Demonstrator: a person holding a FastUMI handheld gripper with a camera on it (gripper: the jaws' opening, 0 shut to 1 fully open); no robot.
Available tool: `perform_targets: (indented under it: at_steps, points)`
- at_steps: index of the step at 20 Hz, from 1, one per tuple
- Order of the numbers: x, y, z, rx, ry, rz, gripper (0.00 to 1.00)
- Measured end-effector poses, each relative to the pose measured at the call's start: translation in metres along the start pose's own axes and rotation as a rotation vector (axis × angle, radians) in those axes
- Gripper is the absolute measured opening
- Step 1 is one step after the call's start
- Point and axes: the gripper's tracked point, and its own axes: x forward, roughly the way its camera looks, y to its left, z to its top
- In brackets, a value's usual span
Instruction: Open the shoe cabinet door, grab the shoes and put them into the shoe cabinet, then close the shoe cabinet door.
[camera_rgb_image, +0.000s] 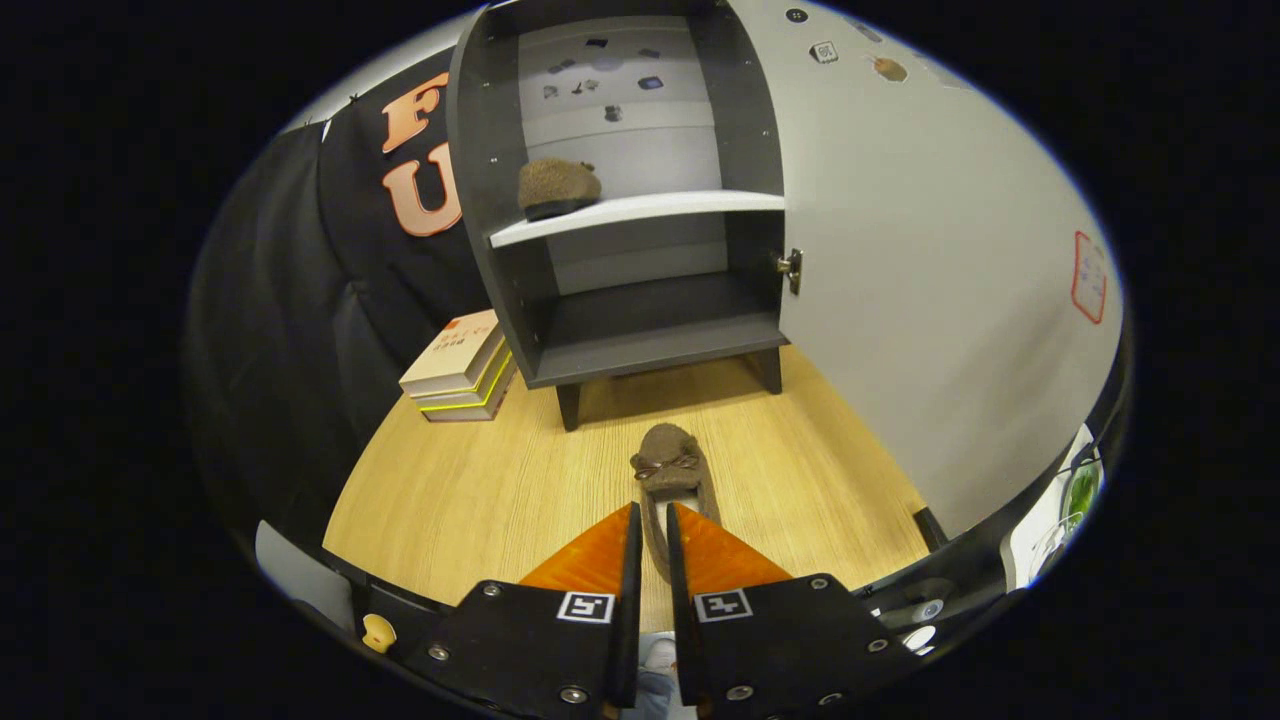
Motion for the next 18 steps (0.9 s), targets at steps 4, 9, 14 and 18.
perform_targets:
  at_steps: [4,9,14,18]
  points:
    - [0.044,0.002,-0.03,-0.04,0.112,0.018,0.15]
    - [0.093,0.002,-0.062,-0.082,0.211,0.028,0.16]
    - [0.13,0.005,-0.075,-0.06,0.269,0.051,0.16]
    - [0.16,0.011,-0.076,-0.042,0.288,0.055,0.17]
